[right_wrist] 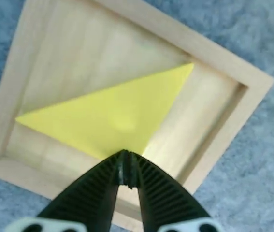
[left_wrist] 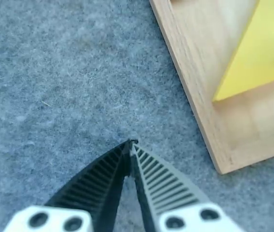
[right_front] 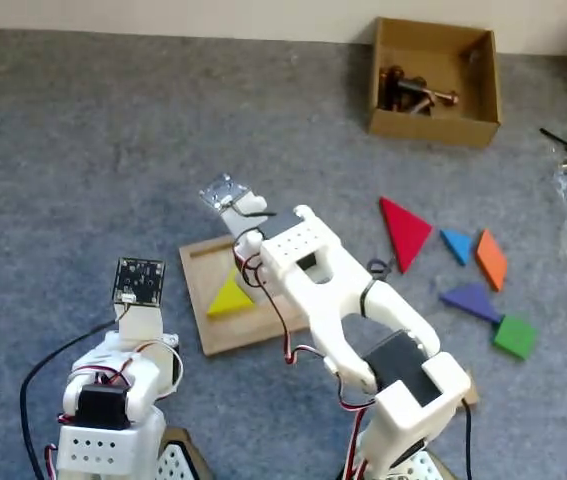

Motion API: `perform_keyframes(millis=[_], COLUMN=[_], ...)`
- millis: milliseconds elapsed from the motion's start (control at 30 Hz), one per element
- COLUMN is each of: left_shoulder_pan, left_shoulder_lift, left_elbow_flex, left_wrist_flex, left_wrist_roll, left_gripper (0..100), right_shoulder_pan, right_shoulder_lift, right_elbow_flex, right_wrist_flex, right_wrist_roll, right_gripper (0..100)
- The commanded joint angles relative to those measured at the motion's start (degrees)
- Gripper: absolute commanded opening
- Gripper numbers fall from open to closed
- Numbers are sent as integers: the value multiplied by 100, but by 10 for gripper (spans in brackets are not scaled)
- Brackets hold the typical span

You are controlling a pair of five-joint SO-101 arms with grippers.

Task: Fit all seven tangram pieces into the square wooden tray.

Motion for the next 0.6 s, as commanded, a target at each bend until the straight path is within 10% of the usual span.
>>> perform_keyframes(millis=[0, 567], left_shoulder_pan=[84, 84], left_shoulder_lift=[-40, -40], left_elbow_flex=[110, 110], left_wrist_flex=[-9, -9], left_wrist_roll=[44, 44], left_gripper=[5, 5], right_shoulder_pan=[-251, -295], right_shoulder_lift=[-48, -48], right_elbow_flex=[84, 75], right_wrist_flex=[-66, -629], right_wrist_roll=[44, -492], right_gripper=[5, 6])
